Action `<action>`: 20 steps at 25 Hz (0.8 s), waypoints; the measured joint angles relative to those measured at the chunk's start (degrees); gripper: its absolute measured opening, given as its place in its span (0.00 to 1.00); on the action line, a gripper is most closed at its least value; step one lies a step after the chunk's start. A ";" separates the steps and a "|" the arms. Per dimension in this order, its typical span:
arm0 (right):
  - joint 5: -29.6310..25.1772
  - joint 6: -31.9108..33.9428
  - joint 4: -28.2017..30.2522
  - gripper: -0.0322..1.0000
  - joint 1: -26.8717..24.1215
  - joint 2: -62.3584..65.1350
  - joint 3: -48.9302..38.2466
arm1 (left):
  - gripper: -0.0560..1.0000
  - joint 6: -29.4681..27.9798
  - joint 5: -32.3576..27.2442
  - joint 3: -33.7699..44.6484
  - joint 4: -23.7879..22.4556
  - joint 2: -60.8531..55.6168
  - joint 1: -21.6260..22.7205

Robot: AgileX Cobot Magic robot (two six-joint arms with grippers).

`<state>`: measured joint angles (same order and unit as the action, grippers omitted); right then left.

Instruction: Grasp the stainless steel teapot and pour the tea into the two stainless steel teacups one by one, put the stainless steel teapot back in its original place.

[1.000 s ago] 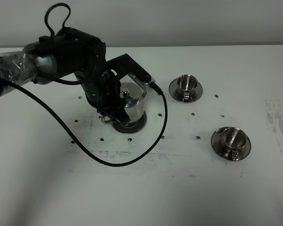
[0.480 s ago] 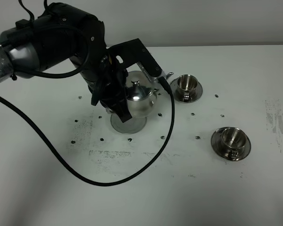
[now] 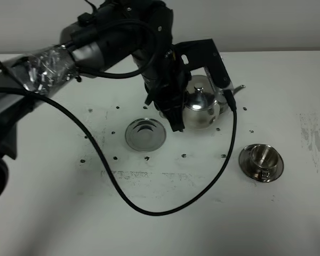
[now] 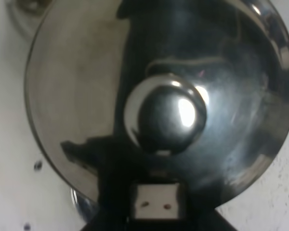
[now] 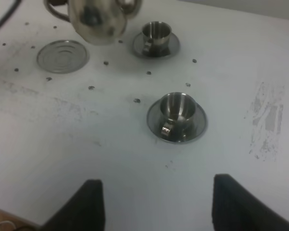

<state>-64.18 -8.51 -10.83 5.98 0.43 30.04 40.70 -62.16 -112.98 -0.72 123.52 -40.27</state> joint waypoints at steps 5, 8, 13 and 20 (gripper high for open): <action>0.00 0.00 0.00 0.49 0.00 0.00 0.00 | 0.22 4.90 -2.16 -7.83 -2.09 5.58 -2.48; 0.00 0.00 0.00 0.49 0.00 0.00 0.00 | 0.22 9.72 -3.44 -9.32 -5.30 6.94 -3.75; 0.00 0.00 0.00 0.49 0.00 0.00 0.00 | 0.22 18.81 -3.49 -9.43 -7.79 7.01 -4.72; 0.00 0.00 0.00 0.49 0.00 0.00 0.00 | 0.22 23.97 -1.59 -9.62 -9.24 7.06 -4.85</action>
<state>-64.18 -8.51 -10.83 5.98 0.43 30.04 64.67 -63.74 -122.60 -9.96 130.57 -45.12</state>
